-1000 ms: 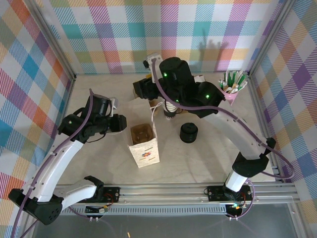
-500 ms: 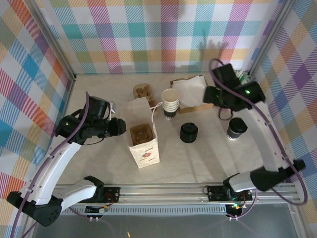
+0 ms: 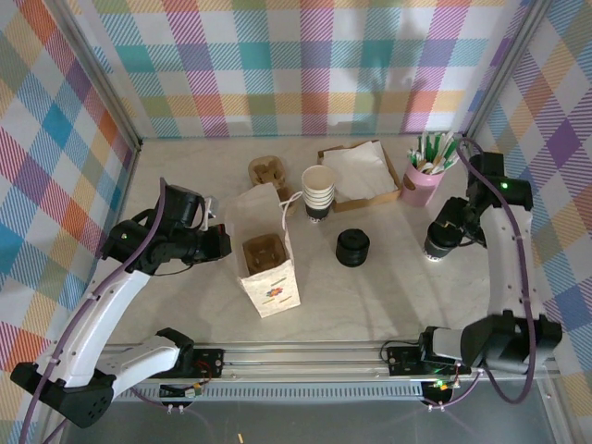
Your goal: Pack the takeout coffee
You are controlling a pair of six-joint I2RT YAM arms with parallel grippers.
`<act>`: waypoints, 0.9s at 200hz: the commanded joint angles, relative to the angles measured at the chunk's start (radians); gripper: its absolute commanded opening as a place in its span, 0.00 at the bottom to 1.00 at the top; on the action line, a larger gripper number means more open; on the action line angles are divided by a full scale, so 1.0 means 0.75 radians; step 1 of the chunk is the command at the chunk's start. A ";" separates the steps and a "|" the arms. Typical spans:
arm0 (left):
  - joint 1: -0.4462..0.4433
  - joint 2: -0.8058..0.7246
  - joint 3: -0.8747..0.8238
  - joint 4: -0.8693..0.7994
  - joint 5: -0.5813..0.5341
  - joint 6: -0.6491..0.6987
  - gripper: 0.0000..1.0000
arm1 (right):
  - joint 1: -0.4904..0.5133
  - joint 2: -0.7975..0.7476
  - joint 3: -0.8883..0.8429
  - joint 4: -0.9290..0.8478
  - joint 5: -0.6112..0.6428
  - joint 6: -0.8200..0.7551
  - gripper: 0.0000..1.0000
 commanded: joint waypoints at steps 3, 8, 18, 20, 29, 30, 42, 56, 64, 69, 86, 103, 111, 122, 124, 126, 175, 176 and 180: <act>-0.005 0.000 -0.023 0.009 0.047 -0.001 0.00 | -0.015 0.044 -0.037 0.111 -0.116 -0.042 0.89; -0.005 0.000 -0.025 0.017 0.055 0.007 0.00 | -0.021 0.064 -0.043 0.131 -0.128 -0.029 0.89; -0.005 -0.004 -0.028 0.028 0.074 0.037 0.00 | -0.027 0.107 -0.044 0.162 -0.150 -0.006 0.88; -0.004 -0.004 -0.029 0.030 0.078 0.042 0.00 | -0.027 0.116 -0.044 0.167 -0.155 0.001 0.88; -0.005 -0.006 -0.025 0.026 0.075 0.069 0.00 | -0.027 0.148 -0.042 0.186 -0.167 0.031 0.88; -0.005 -0.006 -0.024 0.024 0.073 0.070 0.00 | -0.027 0.151 -0.042 0.188 -0.168 0.034 0.88; -0.004 -0.005 -0.010 0.005 0.050 0.100 0.00 | -0.030 0.192 -0.040 0.211 -0.177 0.077 0.88; -0.005 0.005 0.007 -0.010 0.045 0.141 0.00 | -0.027 0.220 -0.044 0.244 -0.183 0.107 0.86; -0.005 0.016 0.019 -0.022 0.038 0.159 0.03 | -0.028 0.236 -0.048 0.262 -0.182 0.114 0.85; -0.005 0.022 0.028 -0.028 0.028 0.164 0.06 | -0.029 0.247 -0.048 0.266 -0.179 0.118 0.83; -0.004 0.052 0.060 -0.053 -0.004 0.176 0.22 | -0.029 0.296 -0.029 0.251 -0.166 0.131 0.82; -0.005 0.074 0.079 -0.049 -0.005 0.192 0.29 | -0.028 0.319 -0.029 0.248 -0.141 0.138 0.82; -0.005 0.079 0.082 -0.043 -0.001 0.198 0.31 | -0.027 0.323 -0.035 0.244 -0.119 0.143 0.82; -0.004 0.084 0.082 -0.032 0.011 0.211 0.31 | -0.029 0.332 -0.044 0.241 -0.094 0.139 0.82; -0.005 0.084 0.081 -0.031 0.012 0.215 0.31 | -0.027 0.335 -0.043 0.240 -0.090 0.140 0.82; -0.005 0.084 0.082 -0.027 0.014 0.217 0.31 | -0.027 0.339 -0.042 0.236 -0.085 0.139 0.82; -0.005 0.113 0.072 0.032 0.056 0.257 0.32 | -0.027 0.381 -0.019 0.226 -0.069 0.162 0.80; -0.005 0.115 0.074 0.030 0.056 0.258 0.32 | -0.027 0.382 -0.020 0.226 -0.070 0.162 0.80; -0.005 0.124 0.080 0.026 0.055 0.262 0.32 | -0.028 0.385 -0.019 0.226 -0.073 0.162 0.80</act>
